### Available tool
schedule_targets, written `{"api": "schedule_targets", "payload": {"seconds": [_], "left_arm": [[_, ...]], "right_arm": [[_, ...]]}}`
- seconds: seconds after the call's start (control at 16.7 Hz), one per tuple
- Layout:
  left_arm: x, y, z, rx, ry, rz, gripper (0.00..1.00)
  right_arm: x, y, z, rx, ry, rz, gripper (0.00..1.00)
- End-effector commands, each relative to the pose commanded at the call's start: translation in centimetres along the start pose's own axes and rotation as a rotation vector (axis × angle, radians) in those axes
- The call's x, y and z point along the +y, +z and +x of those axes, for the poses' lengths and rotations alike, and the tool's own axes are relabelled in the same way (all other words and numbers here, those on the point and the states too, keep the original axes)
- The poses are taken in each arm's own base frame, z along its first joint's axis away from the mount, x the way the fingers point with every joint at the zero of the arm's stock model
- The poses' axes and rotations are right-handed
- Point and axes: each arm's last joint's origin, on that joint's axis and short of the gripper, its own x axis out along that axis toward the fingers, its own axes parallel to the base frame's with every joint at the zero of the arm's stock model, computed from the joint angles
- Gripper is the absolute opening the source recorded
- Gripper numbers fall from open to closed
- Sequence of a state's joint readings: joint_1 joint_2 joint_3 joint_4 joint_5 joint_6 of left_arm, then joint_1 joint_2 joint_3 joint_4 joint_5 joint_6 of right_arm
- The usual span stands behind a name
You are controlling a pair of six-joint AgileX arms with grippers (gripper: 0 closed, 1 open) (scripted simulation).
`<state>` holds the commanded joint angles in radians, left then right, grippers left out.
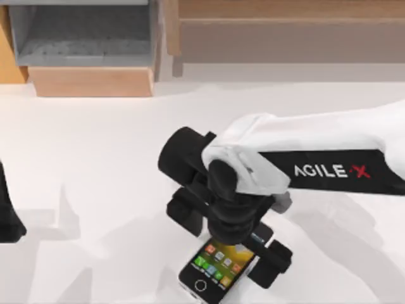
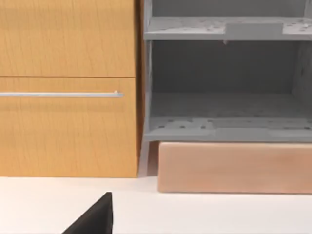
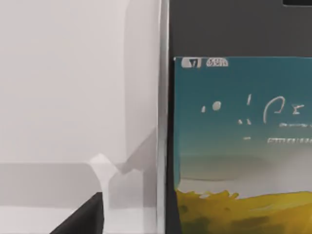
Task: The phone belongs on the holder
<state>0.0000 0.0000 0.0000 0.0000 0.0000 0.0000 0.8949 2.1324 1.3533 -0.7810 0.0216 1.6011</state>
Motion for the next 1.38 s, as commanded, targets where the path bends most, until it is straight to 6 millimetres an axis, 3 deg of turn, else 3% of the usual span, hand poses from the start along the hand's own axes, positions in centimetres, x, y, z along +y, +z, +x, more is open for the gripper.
{"api": "schedule_targets", "payload": {"seconds": [0.18,0.96,1.38], "left_arm": [[0.0,0.0,0.0,0.0,0.0,0.0,1.0],[0.0,0.0,0.0,0.0,0.0,0.0,1.0],[0.0,0.0,0.0,0.0,0.0,0.0,1.0]], "right_arm": [[0.0,0.0,0.0,0.0,0.0,0.0,1.0],[0.0,0.0,0.0,0.0,0.0,0.0,0.02],[0.0,0.0,0.0,0.0,0.0,0.0,0.0]]}}
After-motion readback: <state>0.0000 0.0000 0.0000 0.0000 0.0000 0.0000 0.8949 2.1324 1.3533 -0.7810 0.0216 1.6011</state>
